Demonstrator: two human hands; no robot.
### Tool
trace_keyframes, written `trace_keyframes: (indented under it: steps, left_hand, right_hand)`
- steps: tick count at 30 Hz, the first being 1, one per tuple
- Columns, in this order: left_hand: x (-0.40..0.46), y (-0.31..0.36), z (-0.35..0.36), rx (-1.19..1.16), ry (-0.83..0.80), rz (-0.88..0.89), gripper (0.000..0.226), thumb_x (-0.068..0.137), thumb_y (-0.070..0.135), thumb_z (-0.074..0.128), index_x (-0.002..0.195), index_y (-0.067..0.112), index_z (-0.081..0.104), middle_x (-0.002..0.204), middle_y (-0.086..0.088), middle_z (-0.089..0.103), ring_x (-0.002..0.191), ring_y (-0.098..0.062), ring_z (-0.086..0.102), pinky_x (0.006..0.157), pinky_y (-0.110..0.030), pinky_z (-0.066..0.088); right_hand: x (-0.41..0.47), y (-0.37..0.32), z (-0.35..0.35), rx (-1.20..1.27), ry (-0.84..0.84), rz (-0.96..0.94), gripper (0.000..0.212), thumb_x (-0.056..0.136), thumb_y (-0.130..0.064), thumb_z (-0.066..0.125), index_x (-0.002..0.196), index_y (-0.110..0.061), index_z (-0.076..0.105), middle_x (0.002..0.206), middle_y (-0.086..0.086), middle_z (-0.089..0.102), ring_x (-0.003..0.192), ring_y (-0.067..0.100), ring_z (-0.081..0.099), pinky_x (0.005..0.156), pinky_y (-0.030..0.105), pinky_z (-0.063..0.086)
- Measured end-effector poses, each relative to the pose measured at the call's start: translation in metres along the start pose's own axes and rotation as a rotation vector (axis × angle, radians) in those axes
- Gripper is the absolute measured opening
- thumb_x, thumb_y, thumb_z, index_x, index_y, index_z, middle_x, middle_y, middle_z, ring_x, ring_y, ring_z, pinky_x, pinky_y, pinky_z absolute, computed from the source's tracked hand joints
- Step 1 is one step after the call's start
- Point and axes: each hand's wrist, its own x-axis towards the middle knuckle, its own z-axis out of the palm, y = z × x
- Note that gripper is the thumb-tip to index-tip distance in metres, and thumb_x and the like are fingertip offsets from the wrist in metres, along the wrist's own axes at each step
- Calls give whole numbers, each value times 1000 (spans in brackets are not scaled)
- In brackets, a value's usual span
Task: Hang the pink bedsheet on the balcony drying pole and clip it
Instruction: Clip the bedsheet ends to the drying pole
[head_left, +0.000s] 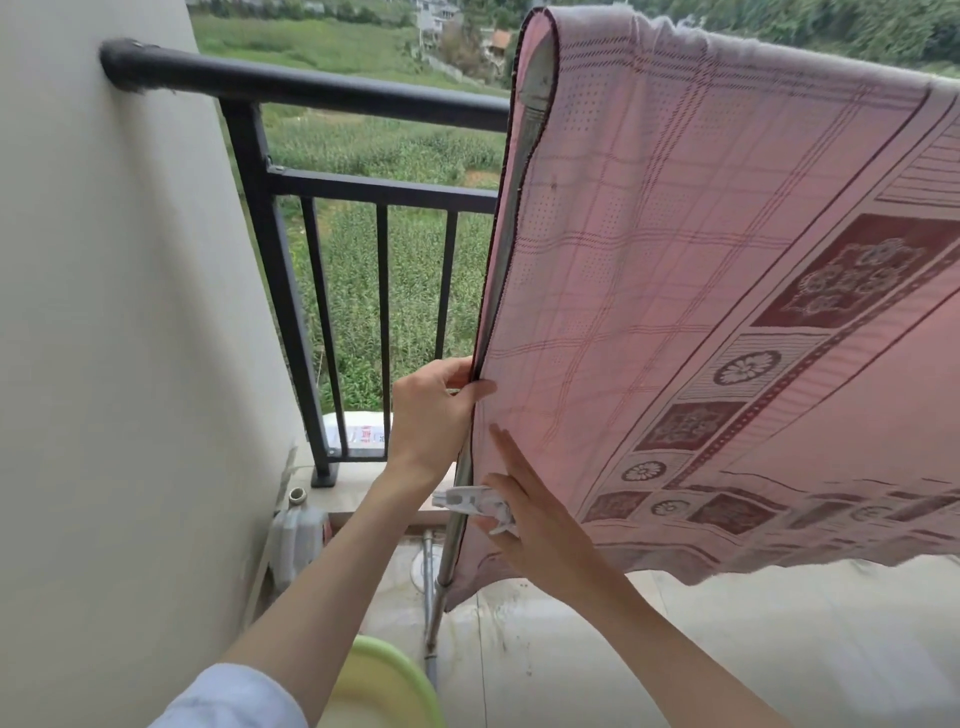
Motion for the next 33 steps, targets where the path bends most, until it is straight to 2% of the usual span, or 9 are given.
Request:
trace_keyframes:
  steps: [6,9,11,15,17,19,22,27,33]
  left_hand:
    - [-5,-1,7,-42,94,-39,24,74,7,73,98,10,72,83,10,68,74,3,61,73,-5,46]
    - [-7,-1,8,-59,130,-59,22,74,6,73,96,9,72,81,9,67,73,-2,62,75,-10,48]
    - [-7,-2,8,-56,154,-78,20,74,7,74,94,8,73,79,10,66,71,4,61,73,-6,46]
    - [-7,-3,3,-56,142,-104,14,76,9,72,90,9,74,71,12,66,57,13,57,62,0,42]
    - [-3,-5,-6,-55,76,-123,13,78,13,72,90,11,74,74,5,71,59,7,60,64,-8,49]
    - [3,-8,-16,-44,-3,-144,11,80,14,70,90,12,73,78,-5,73,64,-10,65,68,-22,55]
    - [10,-13,-30,-32,-86,-156,7,81,13,69,87,11,72,78,-10,72,72,-26,68,70,-35,58]
    - [14,-14,-38,-156,-176,-245,10,78,13,72,85,6,71,80,-8,72,74,-19,70,68,-24,58]
    - [16,-19,-40,-118,-192,-226,14,76,20,74,86,11,73,81,-3,73,76,-12,68,74,-22,53]
  right_hand:
    - [6,-1,-2,-24,33,-25,18,91,-22,57,96,-5,52,156,-2,-2,145,11,6,91,31,47]
    - [11,-4,1,-105,-30,16,19,89,-22,59,95,-6,51,155,-5,-11,131,18,41,65,25,40]
    - [12,-7,4,-109,-47,29,18,89,-22,59,95,-8,50,154,-11,-17,116,15,50,60,24,34]
    - [15,-13,10,-42,-61,23,24,92,-21,55,108,-3,52,158,-2,-7,145,9,7,92,23,40]
    - [15,-20,12,45,-21,147,30,90,-22,59,115,-5,53,152,5,25,136,14,32,92,13,36]
    - [12,-28,14,261,108,363,31,84,-24,67,110,-8,59,113,-1,53,93,7,55,74,3,35]
    - [10,-37,15,801,226,775,20,80,-20,71,95,-7,66,68,-6,56,60,6,50,56,11,38]
    - [20,-55,18,1801,329,935,13,73,3,66,86,6,66,67,12,67,56,15,64,50,17,50]
    - [26,-72,27,1938,399,898,25,70,-14,67,85,6,64,67,14,66,55,16,63,49,20,52]
